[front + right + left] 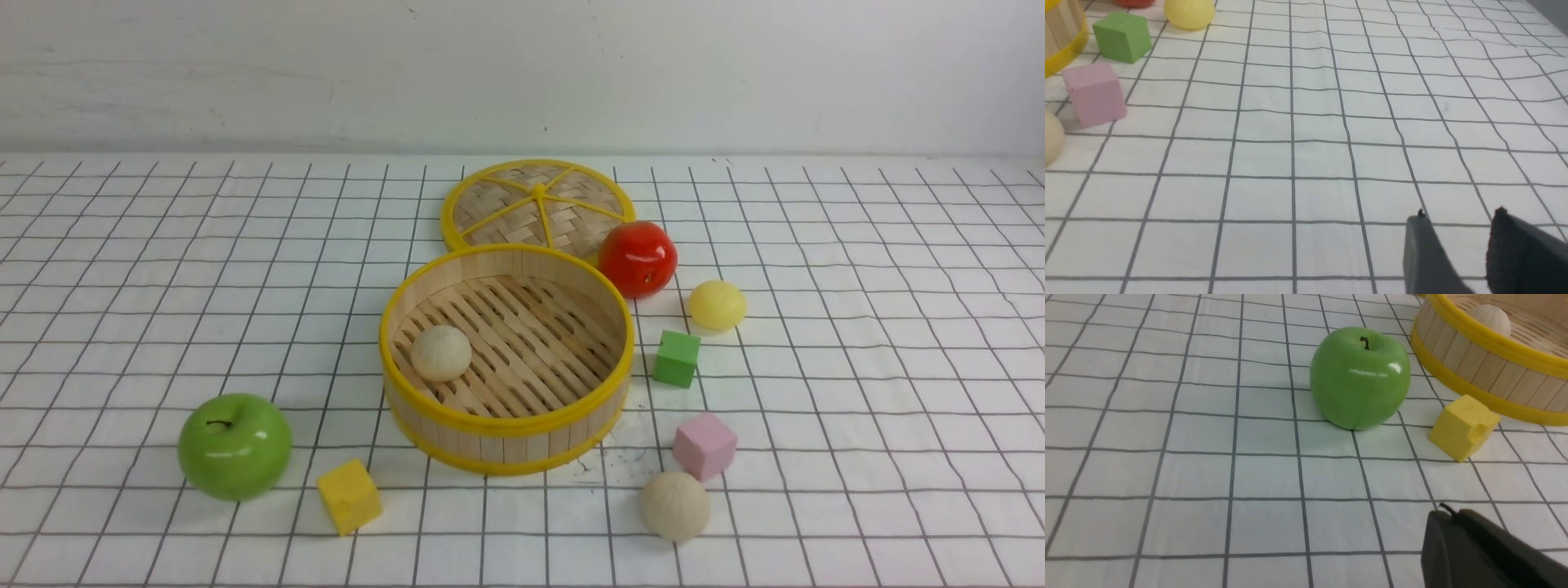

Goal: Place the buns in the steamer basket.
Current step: Use the right arm to grab a steamed stuffed bun

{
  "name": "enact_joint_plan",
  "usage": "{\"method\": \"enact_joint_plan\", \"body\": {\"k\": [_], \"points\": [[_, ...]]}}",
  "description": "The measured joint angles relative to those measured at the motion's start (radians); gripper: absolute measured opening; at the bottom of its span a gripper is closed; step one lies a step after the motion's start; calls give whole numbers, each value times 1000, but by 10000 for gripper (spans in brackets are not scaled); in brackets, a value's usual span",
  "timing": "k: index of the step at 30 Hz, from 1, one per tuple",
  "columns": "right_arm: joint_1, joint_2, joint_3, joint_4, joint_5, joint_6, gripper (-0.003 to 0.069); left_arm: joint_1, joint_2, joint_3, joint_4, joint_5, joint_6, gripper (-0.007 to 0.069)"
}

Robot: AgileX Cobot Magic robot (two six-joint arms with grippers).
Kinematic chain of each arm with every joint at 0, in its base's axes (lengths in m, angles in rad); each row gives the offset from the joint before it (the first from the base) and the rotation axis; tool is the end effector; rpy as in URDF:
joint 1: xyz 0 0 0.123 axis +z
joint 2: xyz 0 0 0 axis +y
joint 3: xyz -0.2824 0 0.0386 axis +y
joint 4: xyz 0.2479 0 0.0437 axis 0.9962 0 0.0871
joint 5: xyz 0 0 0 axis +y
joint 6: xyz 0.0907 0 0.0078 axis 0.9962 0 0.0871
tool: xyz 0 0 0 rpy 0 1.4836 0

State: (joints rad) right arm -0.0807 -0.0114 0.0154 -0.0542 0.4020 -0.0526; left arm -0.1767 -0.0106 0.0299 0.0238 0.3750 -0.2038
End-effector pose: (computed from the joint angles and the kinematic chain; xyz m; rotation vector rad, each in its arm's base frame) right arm 0.0513 -0.0061 0.1725 -0.0061 1.8916 -0.1451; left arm 0.0520 -0.0085 0.1699 -0.0107 1.8846 -0.2378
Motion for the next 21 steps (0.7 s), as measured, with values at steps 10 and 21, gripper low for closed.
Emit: {"method": "enact_joint_plan", "body": {"k": [10,21], "points": [[0,0,13,113,-402,53,239,0,0,0,0,0,0,8],[0,0,13,176,-790,219,239,0,0,0,-1,0,0,17]]}}
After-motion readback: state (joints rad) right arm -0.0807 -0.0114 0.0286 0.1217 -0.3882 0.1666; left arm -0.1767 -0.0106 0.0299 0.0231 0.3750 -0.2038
